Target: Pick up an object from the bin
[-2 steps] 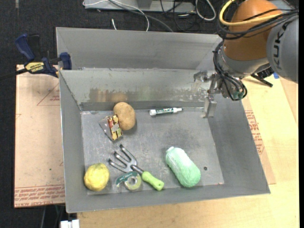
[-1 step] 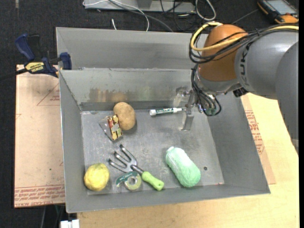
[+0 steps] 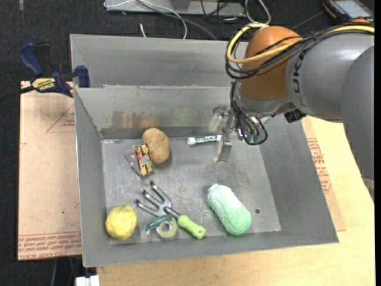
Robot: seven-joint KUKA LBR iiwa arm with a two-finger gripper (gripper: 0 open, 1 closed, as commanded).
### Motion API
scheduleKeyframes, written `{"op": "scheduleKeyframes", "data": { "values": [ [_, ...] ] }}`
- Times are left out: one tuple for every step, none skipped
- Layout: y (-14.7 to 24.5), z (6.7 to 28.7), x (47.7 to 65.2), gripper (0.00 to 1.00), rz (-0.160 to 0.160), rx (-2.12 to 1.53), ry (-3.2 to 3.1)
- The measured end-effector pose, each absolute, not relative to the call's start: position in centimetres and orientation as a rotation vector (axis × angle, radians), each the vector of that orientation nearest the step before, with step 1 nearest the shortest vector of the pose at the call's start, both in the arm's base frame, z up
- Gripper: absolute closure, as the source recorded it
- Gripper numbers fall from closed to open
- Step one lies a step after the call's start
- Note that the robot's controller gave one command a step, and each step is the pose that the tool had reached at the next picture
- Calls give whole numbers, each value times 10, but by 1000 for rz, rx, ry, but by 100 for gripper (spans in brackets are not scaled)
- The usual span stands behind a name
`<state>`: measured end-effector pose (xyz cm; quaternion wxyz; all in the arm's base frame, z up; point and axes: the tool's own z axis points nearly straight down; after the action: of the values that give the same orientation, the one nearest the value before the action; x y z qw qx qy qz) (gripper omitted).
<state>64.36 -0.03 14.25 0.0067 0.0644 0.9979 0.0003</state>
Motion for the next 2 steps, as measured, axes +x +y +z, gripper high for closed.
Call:
{"op": "scheduleKeyframes", "data": {
  "values": [
    [4,109,652,0,5,303,3121],
    [2,74,657,0,9,424,3100]
  ]
}}
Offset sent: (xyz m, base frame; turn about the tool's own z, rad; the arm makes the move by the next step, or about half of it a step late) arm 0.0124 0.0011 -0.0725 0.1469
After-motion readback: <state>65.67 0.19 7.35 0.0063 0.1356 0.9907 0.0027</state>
